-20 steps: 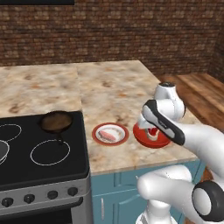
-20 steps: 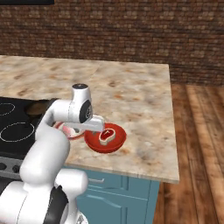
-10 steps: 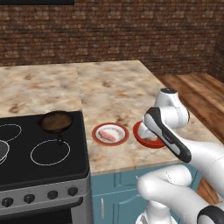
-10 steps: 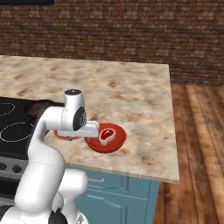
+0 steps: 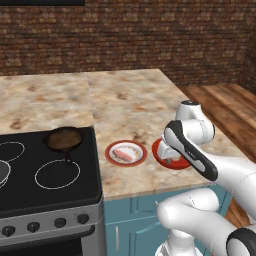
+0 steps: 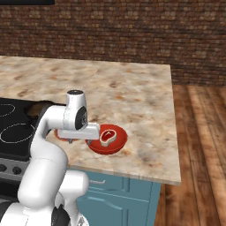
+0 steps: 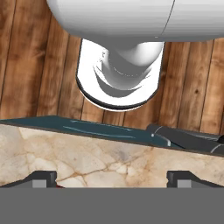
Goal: Place one of the steaks on the plate and the other in the bowl. Then place the bowl in the fridge.
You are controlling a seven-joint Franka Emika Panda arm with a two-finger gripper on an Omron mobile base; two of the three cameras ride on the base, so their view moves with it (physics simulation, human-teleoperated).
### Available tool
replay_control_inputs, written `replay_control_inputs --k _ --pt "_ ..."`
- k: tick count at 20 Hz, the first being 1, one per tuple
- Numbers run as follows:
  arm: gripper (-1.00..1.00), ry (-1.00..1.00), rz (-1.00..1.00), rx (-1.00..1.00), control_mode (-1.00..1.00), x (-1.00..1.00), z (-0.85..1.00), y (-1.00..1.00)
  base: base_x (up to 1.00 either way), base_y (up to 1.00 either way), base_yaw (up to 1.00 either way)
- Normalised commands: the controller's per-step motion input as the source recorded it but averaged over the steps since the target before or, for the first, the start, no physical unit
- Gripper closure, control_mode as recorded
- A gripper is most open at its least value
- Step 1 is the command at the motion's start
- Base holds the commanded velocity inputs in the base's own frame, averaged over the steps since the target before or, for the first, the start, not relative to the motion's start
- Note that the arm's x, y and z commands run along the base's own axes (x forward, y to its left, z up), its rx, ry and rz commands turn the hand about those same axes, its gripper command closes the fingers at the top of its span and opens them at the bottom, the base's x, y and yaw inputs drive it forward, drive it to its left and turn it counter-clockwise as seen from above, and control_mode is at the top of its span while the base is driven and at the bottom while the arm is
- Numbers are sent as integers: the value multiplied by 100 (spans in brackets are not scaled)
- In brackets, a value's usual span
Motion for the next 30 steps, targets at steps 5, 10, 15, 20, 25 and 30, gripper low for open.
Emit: replay_control_inputs --k 5,10,15,20,25,30 --pt "-100 0 0 0 100 0 0 0 -5 0 -11" --pt "-100 0 0 0 100 0 0 0 -18 0 -33" --pt "-100 0 0 0 100 0 0 0 -25 0 -44" --pt "-100 0 0 0 100 0 0 0 -39 0 -52" --pt "-100 0 0 0 100 0 0 0 -56 -1 -60" --pt "-100 0 0 0 100 0 0 0 -49 -5 -63"
